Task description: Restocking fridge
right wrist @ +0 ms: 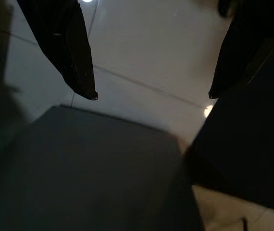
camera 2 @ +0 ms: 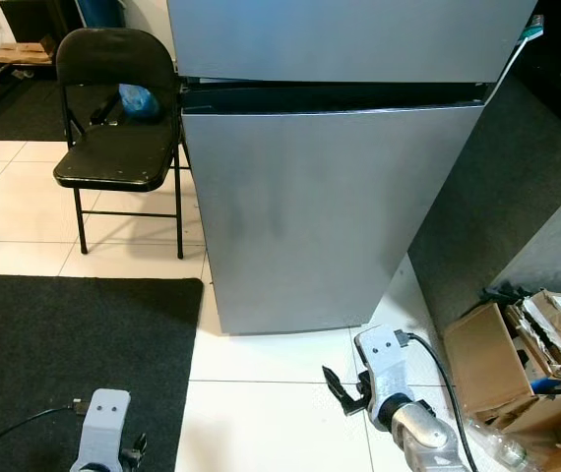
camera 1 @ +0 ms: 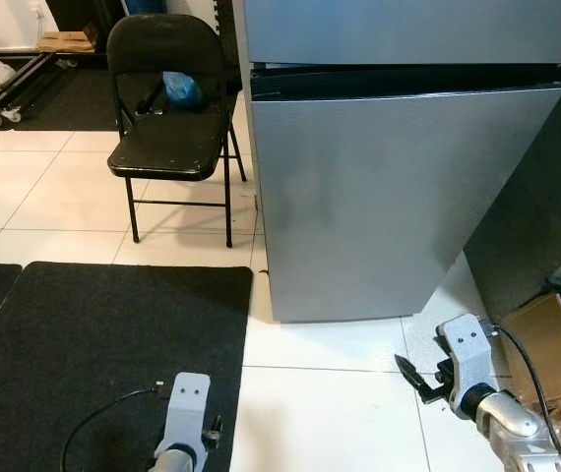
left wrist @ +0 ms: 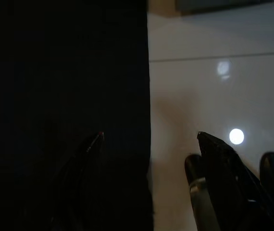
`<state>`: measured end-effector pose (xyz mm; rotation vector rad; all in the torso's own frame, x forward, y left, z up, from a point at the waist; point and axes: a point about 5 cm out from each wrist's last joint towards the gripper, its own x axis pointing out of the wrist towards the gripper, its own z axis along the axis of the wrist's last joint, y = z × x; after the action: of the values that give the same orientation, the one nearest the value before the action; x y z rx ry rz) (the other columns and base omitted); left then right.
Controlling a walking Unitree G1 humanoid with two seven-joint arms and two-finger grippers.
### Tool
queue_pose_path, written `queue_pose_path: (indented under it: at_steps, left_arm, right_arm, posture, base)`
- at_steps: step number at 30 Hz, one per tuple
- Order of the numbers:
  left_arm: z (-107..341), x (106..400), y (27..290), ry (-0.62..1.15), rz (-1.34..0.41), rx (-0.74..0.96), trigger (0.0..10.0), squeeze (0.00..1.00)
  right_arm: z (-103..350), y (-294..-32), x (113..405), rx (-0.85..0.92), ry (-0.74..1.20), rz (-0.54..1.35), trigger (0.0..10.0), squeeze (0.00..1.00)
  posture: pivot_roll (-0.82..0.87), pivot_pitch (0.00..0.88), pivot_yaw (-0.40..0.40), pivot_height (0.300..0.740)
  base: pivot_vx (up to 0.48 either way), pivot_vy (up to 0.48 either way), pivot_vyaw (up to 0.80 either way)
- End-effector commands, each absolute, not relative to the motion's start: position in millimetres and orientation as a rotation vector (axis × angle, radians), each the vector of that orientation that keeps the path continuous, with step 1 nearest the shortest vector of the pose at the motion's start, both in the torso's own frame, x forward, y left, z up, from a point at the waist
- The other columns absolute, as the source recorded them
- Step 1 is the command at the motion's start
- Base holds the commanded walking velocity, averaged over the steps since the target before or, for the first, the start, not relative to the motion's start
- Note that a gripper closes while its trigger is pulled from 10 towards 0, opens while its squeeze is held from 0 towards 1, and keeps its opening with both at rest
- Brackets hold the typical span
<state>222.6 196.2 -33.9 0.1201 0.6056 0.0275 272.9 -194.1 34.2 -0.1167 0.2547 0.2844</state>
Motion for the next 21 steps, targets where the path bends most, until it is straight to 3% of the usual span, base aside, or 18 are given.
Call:
queue_pose_path:
  at_steps: [1, 9, 21]
  left_arm:
    - [-36.7, 219.0, 193.2, 0.618, 0.025, 0.117, 10.0, 0.00]
    - [-20.8, 234.5, 176.8, 0.526, -0.020, 0.096, 10.0, 0.00]
    - [-21.3, 232.9, 175.0, 0.526, -0.018, 0.099, 10.0, 0.00]
  right_arm:
    - [31.9, -196.7, 269.5, -0.127, 0.250, 0.263, 10.0, 0.00]
    - [63.1, -156.8, 281.7, -0.064, 0.068, 0.323, 10.0, 0.00]
    - [50.0, -141.8, 269.5, -0.115, 0.081, 0.338, 10.0, 0.00]
  posture:
    - [-0.14, 0.175, -0.002, 0.717]
    - [-0.14, 0.178, 0.002, 0.717]
    - [-0.14, 0.180, 0.000, 0.717]
  base:
    - [0.000, 0.000, 0.00]
    - [0.000, 0.000, 0.00]
    - [0.000, 0.000, 0.00]
